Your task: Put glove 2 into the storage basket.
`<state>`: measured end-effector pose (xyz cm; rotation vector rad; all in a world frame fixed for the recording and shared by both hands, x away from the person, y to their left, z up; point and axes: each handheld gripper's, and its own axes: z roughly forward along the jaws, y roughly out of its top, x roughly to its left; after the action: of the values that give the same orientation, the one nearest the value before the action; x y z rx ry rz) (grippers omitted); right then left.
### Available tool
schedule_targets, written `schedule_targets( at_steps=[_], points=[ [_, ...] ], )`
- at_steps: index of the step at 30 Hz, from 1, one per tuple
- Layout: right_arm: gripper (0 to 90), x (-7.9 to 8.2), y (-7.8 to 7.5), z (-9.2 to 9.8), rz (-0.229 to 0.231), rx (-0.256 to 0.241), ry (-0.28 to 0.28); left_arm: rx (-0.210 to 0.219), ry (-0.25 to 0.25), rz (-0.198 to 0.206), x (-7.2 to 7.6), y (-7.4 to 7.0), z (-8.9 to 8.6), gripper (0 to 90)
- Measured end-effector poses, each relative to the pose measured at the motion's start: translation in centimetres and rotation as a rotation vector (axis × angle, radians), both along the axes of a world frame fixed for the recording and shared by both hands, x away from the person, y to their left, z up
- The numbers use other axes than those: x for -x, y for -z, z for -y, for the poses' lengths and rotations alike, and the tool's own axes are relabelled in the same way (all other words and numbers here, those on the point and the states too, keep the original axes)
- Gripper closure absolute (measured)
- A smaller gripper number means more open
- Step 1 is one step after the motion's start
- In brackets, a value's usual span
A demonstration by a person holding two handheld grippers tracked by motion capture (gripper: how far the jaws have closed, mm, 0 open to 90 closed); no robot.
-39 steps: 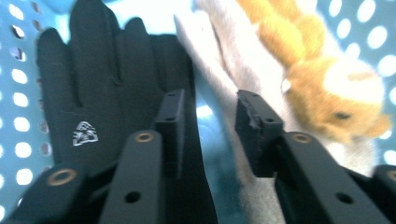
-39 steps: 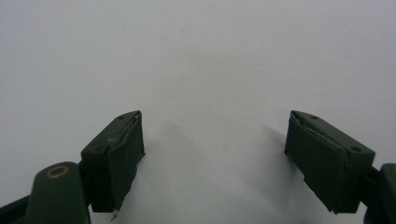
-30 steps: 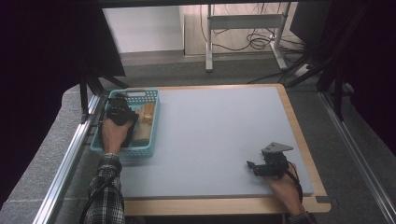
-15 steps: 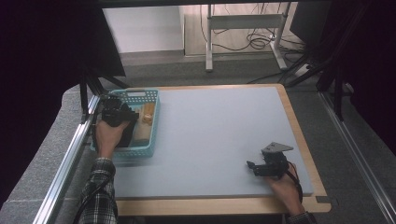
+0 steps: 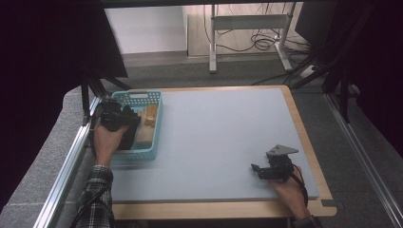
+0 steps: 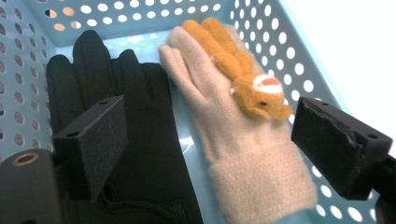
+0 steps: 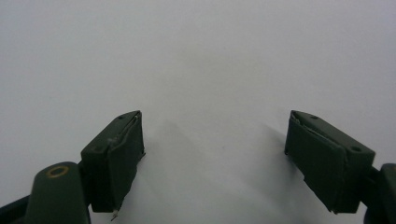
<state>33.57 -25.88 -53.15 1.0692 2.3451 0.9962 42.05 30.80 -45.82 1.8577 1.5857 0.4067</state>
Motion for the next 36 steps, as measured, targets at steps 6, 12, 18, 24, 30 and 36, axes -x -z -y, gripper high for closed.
schedule_targets(
  at_steps=[6, 12, 18, 24, 30, 36],
  points=[
    [19.0, 0.0, 0.0, 0.0, 0.0, 0.0, 0.0, -0.016, 0.015, 0.006, 0.6, -0.3, 0.1, 9.5],
    [19.0, 0.0, 0.0, 0.0, 0.0, 0.001, 0.0, -0.026, 0.037, 0.018, 1.4, -0.6, 0.3, 7.2],
    [19.0, 0.0, 0.0, 0.0, 0.0, 0.0, 0.0, -0.037, 0.057, 0.036, 2.1, -1.0, 0.4, 4.9],
    [19.0, 0.0, 0.0, 0.0, 0.0, 0.001, 0.0, -0.037, 0.081, 0.051, 2.7, -1.4, 0.7, 3.6],
    [19.0, 0.0, 0.0, 0.0, 0.0, 0.001, 0.0, -0.046, 0.107, 0.066, 3.5, -1.7, 1.3, 2.6],
    [19.0, 0.0, 0.0, 0.0, 0.0, 0.002, 0.0, -0.05, 0.127, 0.08, 4.1, -1.8, 1.9, 1.7]
  ],
)
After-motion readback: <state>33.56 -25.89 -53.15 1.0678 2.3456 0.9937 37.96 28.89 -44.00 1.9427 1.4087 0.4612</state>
